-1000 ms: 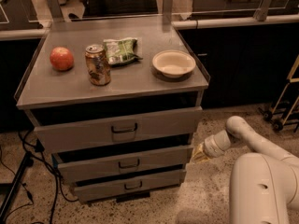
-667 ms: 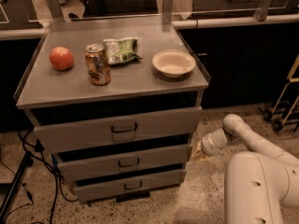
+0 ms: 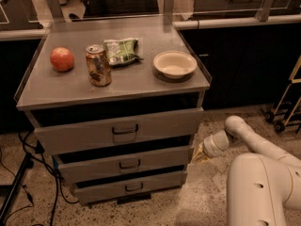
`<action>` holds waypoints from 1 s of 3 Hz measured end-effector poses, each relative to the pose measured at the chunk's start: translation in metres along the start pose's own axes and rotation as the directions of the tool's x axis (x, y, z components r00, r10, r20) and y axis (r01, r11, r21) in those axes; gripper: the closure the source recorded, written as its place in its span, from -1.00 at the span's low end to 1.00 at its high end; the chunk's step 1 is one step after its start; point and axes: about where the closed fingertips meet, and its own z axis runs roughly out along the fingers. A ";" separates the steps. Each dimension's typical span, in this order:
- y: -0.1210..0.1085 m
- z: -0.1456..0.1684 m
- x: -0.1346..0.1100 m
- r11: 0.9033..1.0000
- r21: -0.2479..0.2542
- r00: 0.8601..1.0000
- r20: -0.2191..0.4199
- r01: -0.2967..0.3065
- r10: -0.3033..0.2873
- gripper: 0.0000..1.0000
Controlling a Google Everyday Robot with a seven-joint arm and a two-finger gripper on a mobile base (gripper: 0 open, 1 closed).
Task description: Close middle drawer
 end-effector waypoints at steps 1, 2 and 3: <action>-0.021 -0.037 0.027 0.999 0.030 0.999 -0.012 -0.030 0.030 1.00; -0.043 -0.098 0.076 0.996 0.058 0.997 -0.016 -0.072 0.073 1.00; -0.050 -0.126 0.098 0.995 0.064 0.996 -0.028 -0.081 0.083 1.00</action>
Offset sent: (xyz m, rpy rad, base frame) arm -0.1275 -0.1025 0.1151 -0.0762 0.0971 -0.0650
